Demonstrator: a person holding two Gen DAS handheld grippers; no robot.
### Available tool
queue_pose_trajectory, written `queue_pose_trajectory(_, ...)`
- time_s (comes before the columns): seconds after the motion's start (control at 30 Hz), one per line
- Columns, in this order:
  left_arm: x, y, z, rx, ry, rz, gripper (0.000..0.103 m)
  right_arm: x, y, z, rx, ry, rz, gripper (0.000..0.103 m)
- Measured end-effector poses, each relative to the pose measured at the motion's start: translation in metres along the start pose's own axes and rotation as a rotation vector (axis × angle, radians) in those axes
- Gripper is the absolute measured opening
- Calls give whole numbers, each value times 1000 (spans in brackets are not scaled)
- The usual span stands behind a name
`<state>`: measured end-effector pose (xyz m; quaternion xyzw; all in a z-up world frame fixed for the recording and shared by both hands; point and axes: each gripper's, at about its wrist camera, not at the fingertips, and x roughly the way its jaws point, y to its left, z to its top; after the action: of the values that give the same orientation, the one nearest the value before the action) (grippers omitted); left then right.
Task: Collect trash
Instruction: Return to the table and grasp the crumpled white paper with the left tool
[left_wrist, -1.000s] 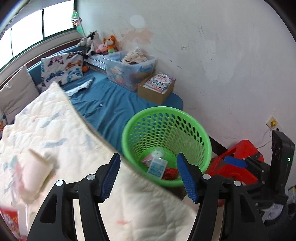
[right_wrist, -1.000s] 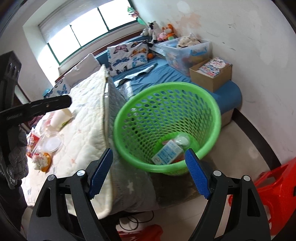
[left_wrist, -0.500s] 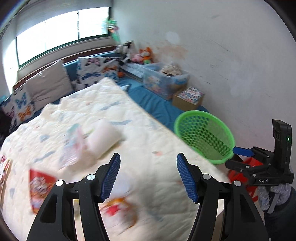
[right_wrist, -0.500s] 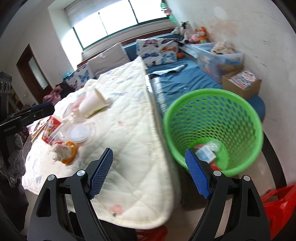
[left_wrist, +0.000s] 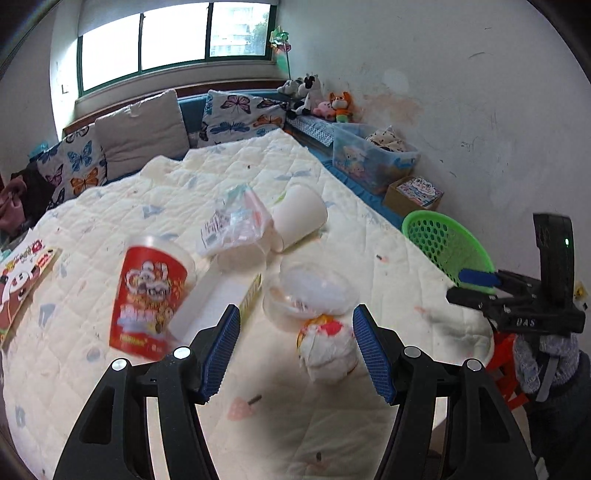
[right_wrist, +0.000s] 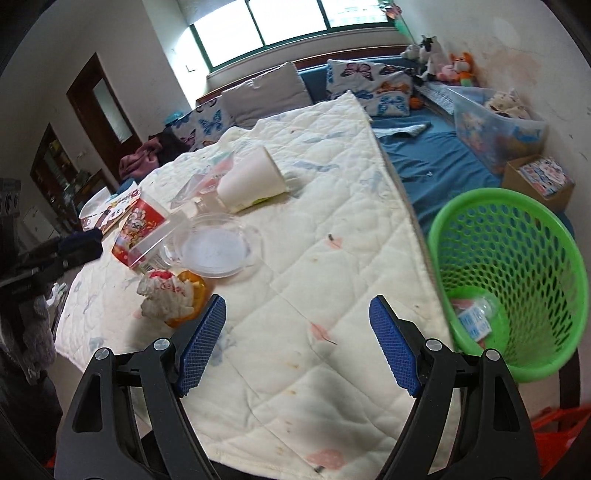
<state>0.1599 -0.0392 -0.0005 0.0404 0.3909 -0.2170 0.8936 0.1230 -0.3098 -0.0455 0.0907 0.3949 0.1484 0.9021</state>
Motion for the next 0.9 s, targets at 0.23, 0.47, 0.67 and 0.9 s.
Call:
queue_pose_trajectory(0.23,18,-10,-26,-18,48,-31,67,6,5,3,-9,8,9,80)
queue_pose_trajectory(0.47,50,-26,-31,-26,91,12,67,5,-2,-1,4,15,-2,80)
queue_pose_trajectory(0.67,63,-31,-32,-19,96,50,65,9,-3,-5,8,27,-1,80)
queue_pose_trajectory(0.9,55,-22,-32,-55,71,32,44,14,3,-6,0,36,13,80)
